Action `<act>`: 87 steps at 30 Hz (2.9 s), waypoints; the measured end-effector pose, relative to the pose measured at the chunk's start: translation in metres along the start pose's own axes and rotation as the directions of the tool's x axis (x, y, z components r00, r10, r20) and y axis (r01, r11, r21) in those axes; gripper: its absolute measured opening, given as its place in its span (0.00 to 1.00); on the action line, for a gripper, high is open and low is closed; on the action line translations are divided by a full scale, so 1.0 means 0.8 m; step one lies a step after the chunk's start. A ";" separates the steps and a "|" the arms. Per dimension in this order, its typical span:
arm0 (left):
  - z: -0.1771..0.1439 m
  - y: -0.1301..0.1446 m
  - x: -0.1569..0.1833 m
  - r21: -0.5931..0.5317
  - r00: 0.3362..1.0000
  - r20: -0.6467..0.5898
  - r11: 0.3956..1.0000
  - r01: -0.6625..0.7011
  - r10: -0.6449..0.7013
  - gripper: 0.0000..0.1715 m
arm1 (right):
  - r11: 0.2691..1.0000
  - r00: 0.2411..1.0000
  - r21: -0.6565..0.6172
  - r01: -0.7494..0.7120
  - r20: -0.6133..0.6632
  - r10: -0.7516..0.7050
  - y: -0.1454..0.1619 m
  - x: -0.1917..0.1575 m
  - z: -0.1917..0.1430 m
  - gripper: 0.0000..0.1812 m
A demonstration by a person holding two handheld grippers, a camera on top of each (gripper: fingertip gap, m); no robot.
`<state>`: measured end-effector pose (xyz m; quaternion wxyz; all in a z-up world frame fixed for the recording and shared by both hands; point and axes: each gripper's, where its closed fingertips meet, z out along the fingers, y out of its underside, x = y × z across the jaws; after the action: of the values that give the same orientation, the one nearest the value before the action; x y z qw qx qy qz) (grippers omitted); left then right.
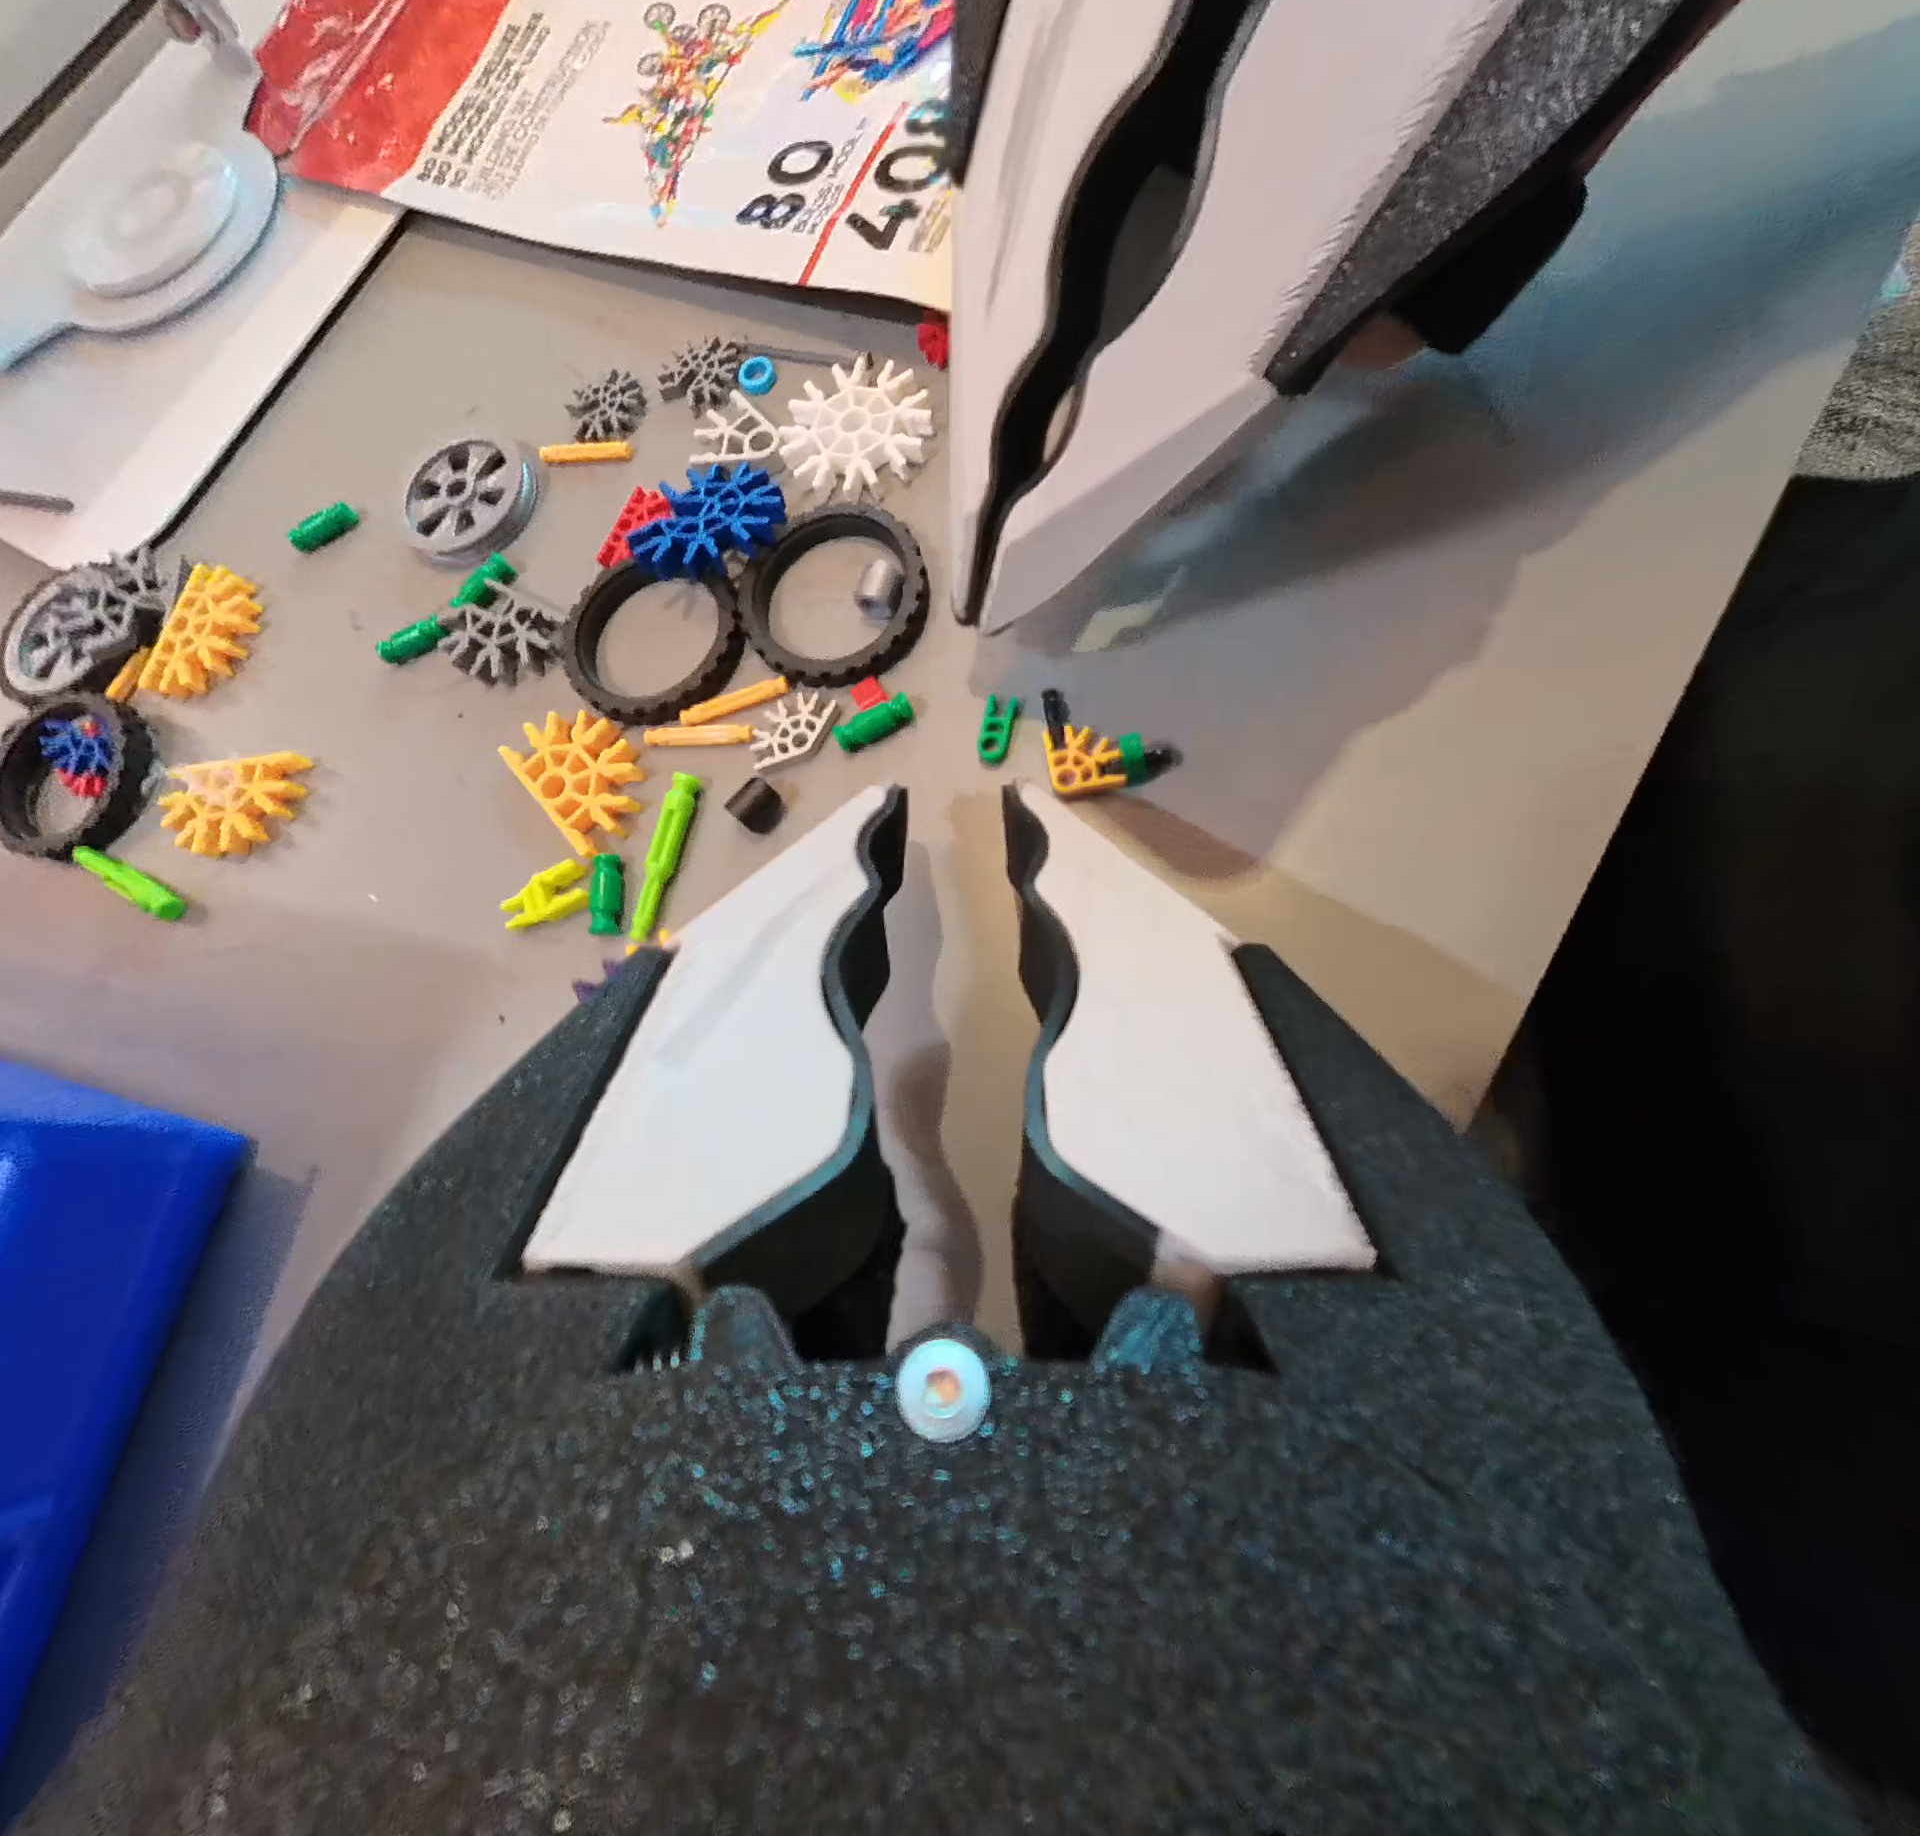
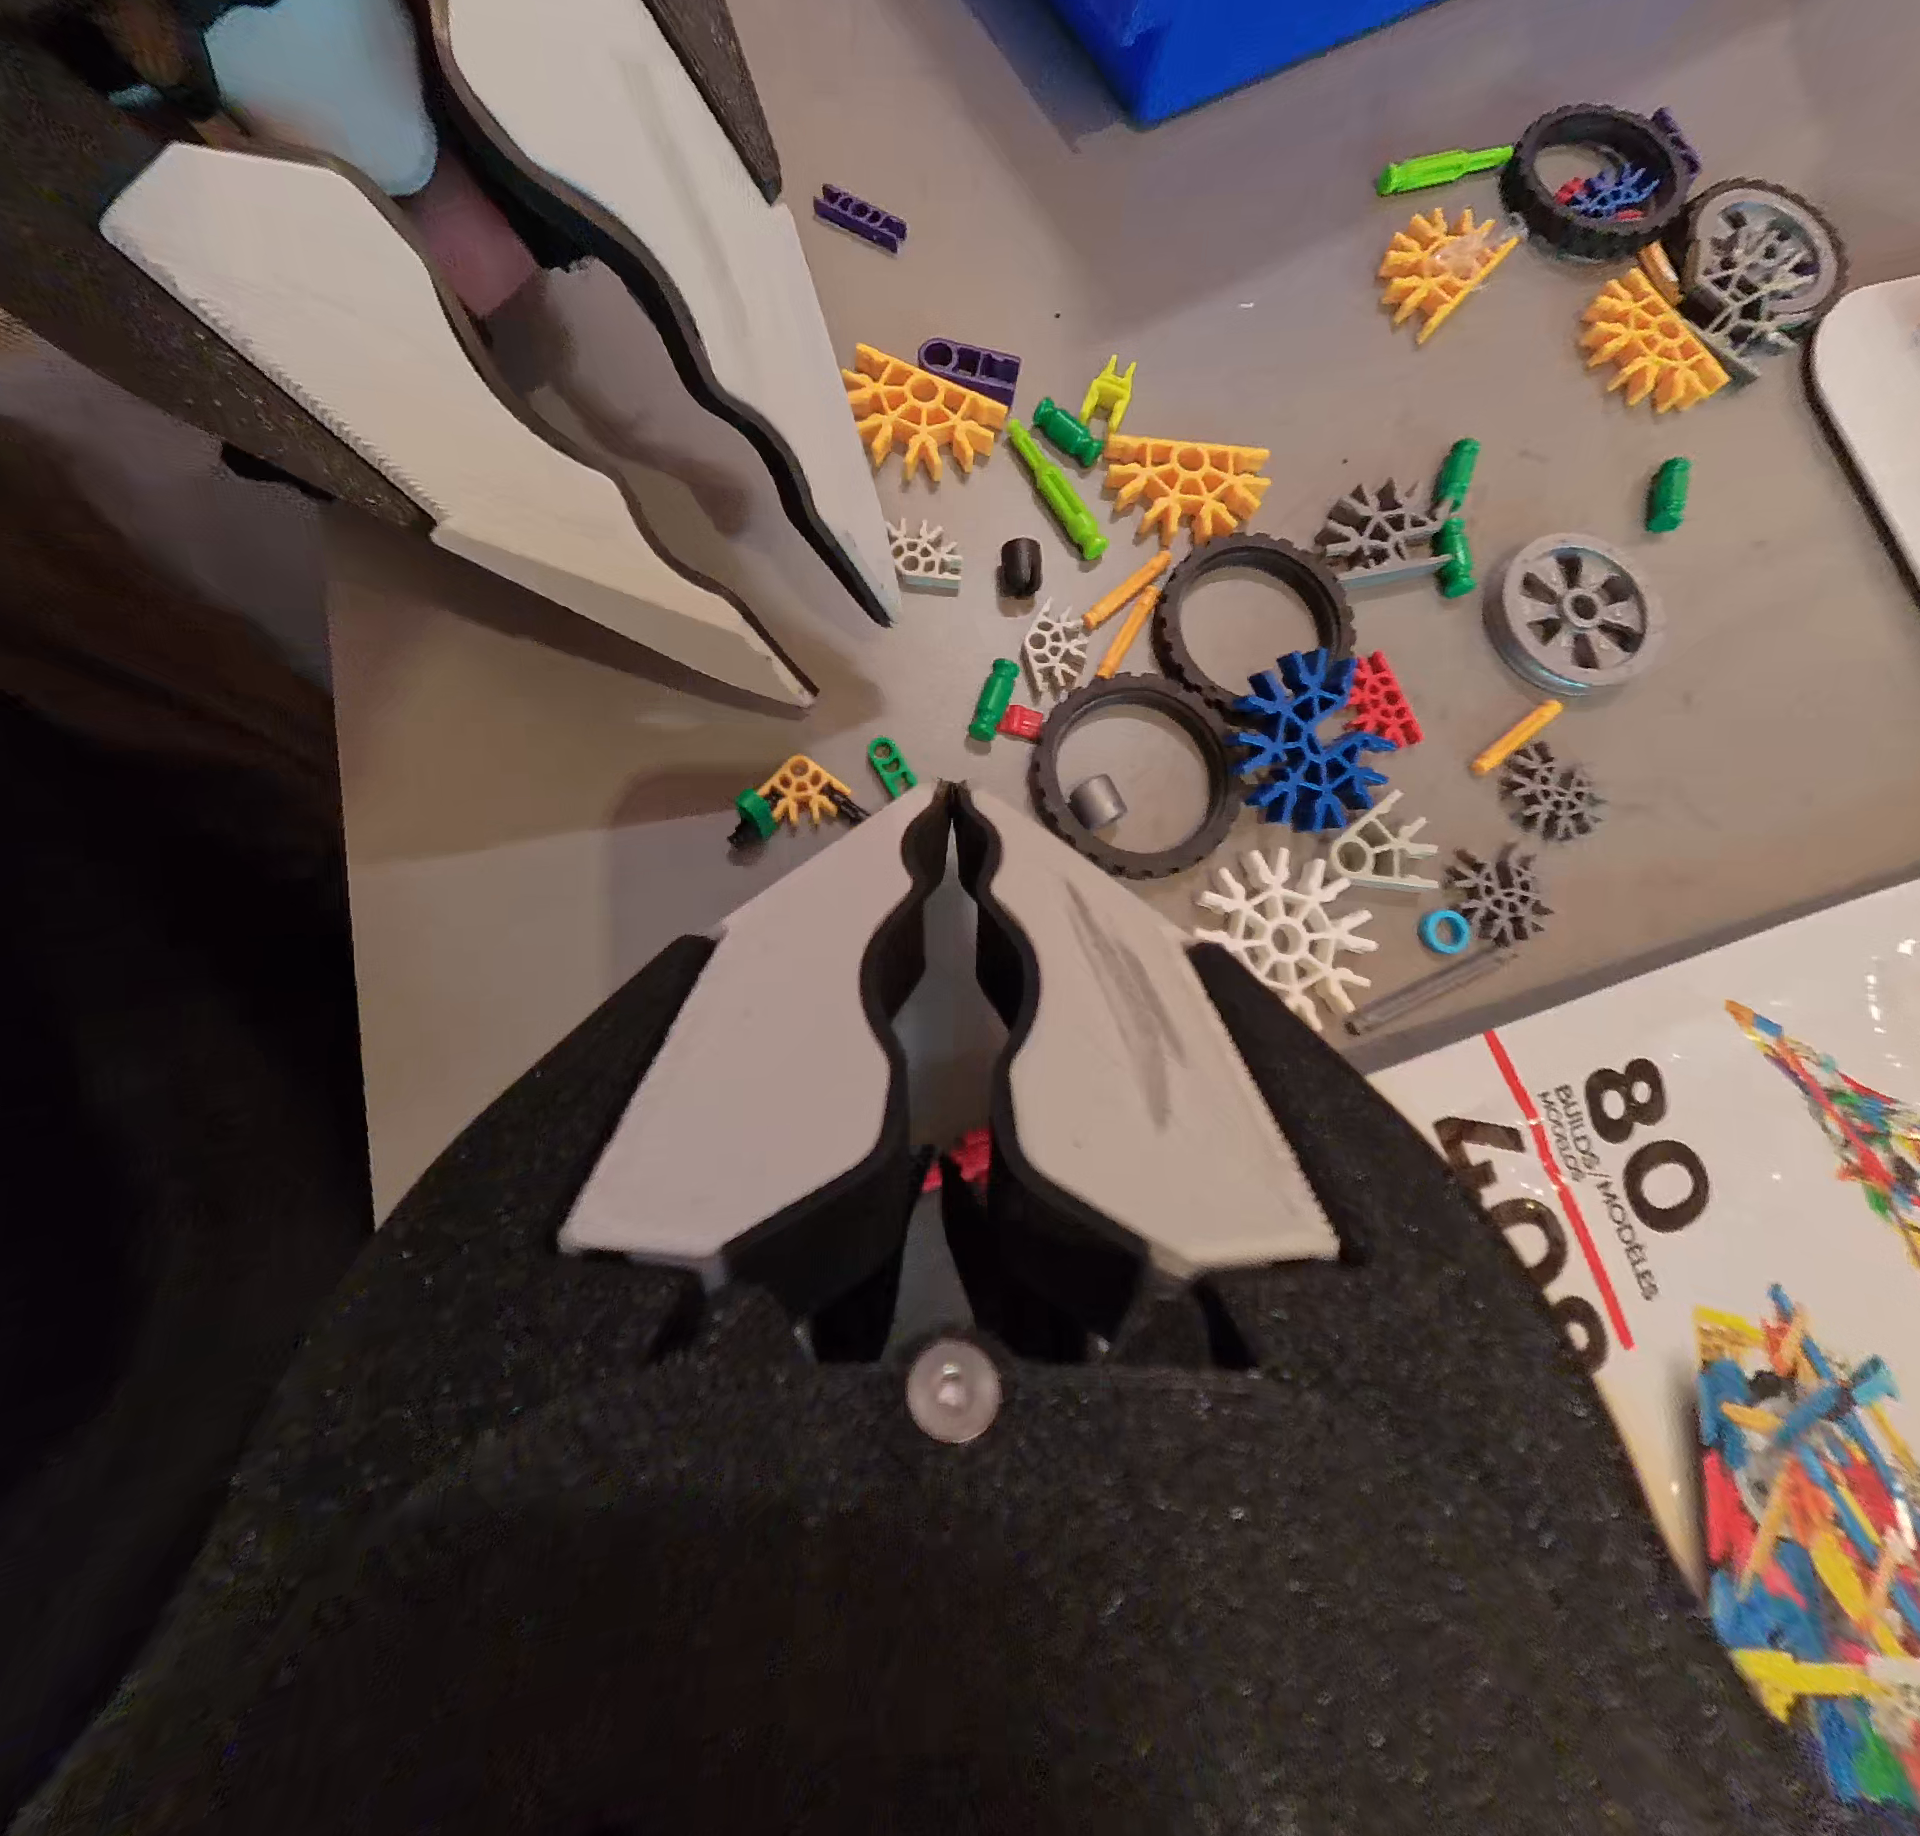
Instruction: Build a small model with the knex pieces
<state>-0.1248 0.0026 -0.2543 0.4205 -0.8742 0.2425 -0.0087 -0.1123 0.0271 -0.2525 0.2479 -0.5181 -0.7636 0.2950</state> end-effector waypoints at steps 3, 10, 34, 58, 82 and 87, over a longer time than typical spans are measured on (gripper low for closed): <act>0.008 -0.003 -0.001 -0.023 0.998 -0.018 0.998 -0.054 0.053 0.08 | 1.000 1.000 0.015 -0.011 -0.010 0.011 -0.002 0.005 -0.007 0.00; 0.027 -0.001 0.007 -0.065 0.989 -0.119 0.994 -0.091 0.083 0.04 | 0.999 1.000 0.032 -0.028 -0.012 0.029 0.005 0.005 -0.012 0.00; 0.034 -0.005 0.000 -0.098 0.988 -0.142 0.993 -0.070 0.056 0.03 | 0.995 0.998 0.072 -0.065 0.004 0.065 0.021 0.001 -0.024 0.00; -0.012 -0.102 -0.027 0.417 0.989 0.044 0.903 0.107 -0.138 0.01 | 0.678 0.828 0.483 -0.555 0.240 0.507 -0.050 0.024 -0.070 0.04; 0.028 -0.050 -0.037 0.100 0.985 0.147 0.989 -0.111 0.095 0.02 | 0.949 0.944 0.160 -0.272 -0.149 0.295 0.031 0.060 -0.055 0.04; 0.033 -0.046 -0.035 0.075 0.985 0.134 0.990 -0.117 0.106 0.03 | 0.993 0.974 -0.026 -0.116 -0.200 0.108 0.046 0.055 -0.037 0.06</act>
<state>-0.1282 0.0533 -0.2394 0.4711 -0.8398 0.2626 0.0619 -0.0835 0.0850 -0.2542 0.2963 -0.5917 -0.7099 0.2411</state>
